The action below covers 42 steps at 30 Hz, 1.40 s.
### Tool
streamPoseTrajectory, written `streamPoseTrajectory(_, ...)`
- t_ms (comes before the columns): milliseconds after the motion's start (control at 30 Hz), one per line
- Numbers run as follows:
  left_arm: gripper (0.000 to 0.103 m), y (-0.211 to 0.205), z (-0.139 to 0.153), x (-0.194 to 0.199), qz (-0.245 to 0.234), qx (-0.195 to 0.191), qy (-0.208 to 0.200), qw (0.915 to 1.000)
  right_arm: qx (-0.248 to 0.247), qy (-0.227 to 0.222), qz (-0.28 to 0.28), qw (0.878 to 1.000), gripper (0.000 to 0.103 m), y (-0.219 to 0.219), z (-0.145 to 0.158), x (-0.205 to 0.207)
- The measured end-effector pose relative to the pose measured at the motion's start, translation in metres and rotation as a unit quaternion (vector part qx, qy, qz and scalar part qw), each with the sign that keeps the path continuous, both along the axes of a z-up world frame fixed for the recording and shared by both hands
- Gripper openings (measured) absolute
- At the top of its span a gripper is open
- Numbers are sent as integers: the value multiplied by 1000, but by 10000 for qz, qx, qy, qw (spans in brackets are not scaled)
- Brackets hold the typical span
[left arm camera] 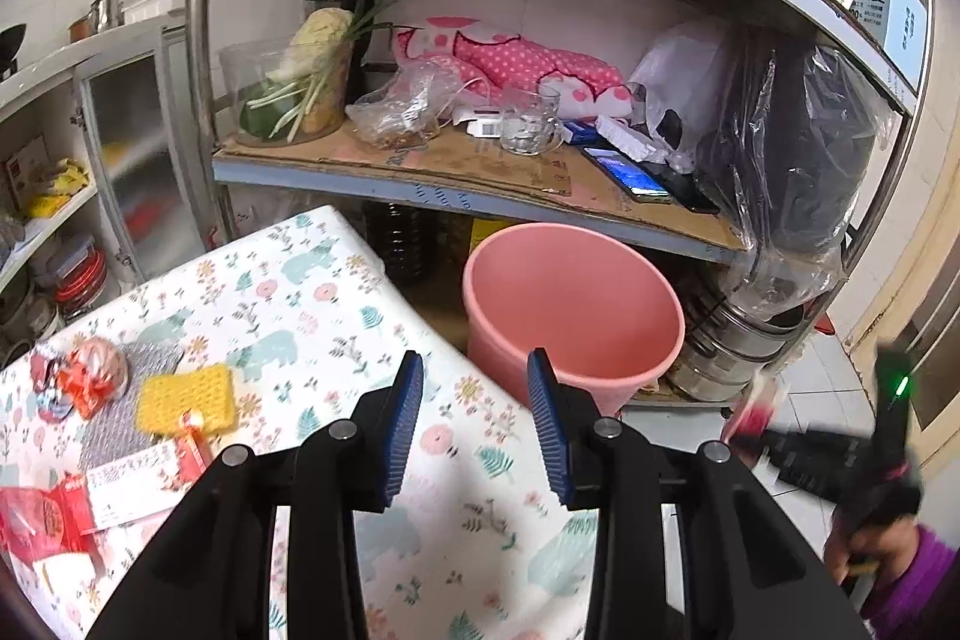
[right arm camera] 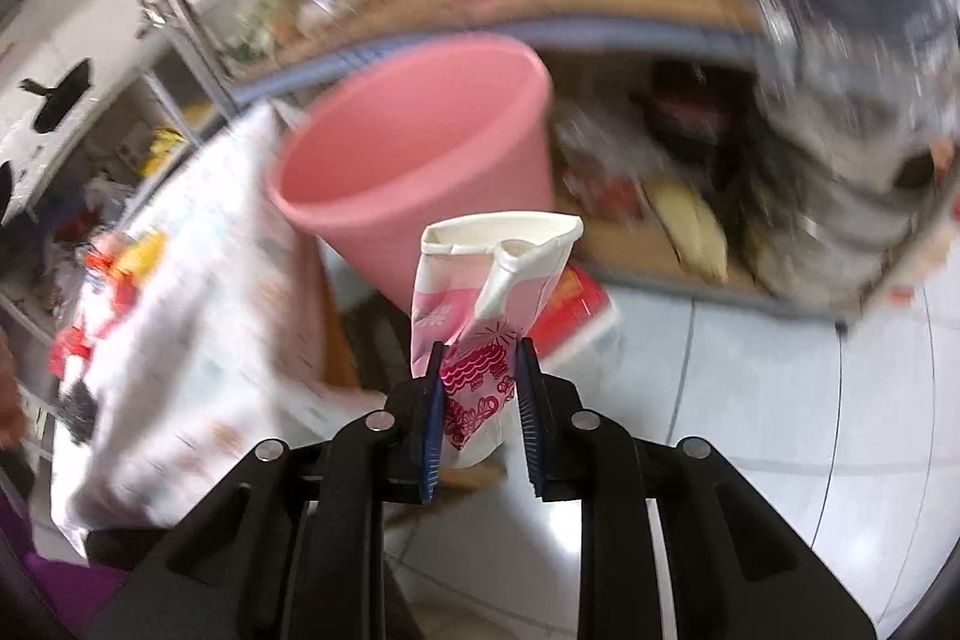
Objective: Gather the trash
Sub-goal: 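Swing the pink paper cup over the bucket with the right tool and release it, then move both open tools back over the table toward the remaining trash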
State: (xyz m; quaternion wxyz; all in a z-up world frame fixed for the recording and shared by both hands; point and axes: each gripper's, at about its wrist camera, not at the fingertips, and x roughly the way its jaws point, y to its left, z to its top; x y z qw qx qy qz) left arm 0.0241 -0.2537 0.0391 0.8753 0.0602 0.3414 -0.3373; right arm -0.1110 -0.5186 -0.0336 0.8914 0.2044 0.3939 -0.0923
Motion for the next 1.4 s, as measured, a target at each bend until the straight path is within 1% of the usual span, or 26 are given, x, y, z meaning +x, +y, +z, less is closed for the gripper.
streamPoseTrajectory(133,35,21,-3,-2,143,-79,77,9998,-292,-296,211,9989,23,10,23,32)
streamPoseTrajectory(267,35,39,-8,-2,282,-84,129,9995,-474,-340,348,9977,23,23,28,68)
streamPoseTrajectory(333,35,47,-9,-2,366,-96,153,9992,-554,-301,357,9974,23,25,24,88)
streamPoseTrajectory(400,35,56,-12,-2,465,-112,196,9987,-569,-251,360,9974,23,25,15,104)
streamPoseTrajectory(600,35,72,-21,4,678,-106,348,9970,-613,23,310,9976,23,25,-10,134)
streamPoseTrajectory(767,35,76,-27,7,738,-66,413,9964,-697,166,189,9972,23,27,-20,145)
streamPoseTrajectory(900,36,75,-30,6,727,-25,436,9964,-552,294,114,9980,25,21,-28,148)
streamPoseTrajectory(933,36,74,-30,6,719,-24,441,9964,-530,292,97,9981,30,20,-28,147)
streamPoseTrajectory(967,37,73,-30,5,716,-24,443,9964,-506,269,84,9983,36,18,-29,146)
streamPoseTrajectory(1133,41,72,-30,3,706,-20,427,9966,-526,183,108,9984,37,21,-23,140)
streamPoseTrajectory(1333,43,73,-33,1,775,4,456,9960,-491,-87,385,9980,38,46,-6,130)
streamPoseTrajectory(1400,44,75,-33,0,795,19,450,9958,-472,-181,506,9974,43,58,0,127)
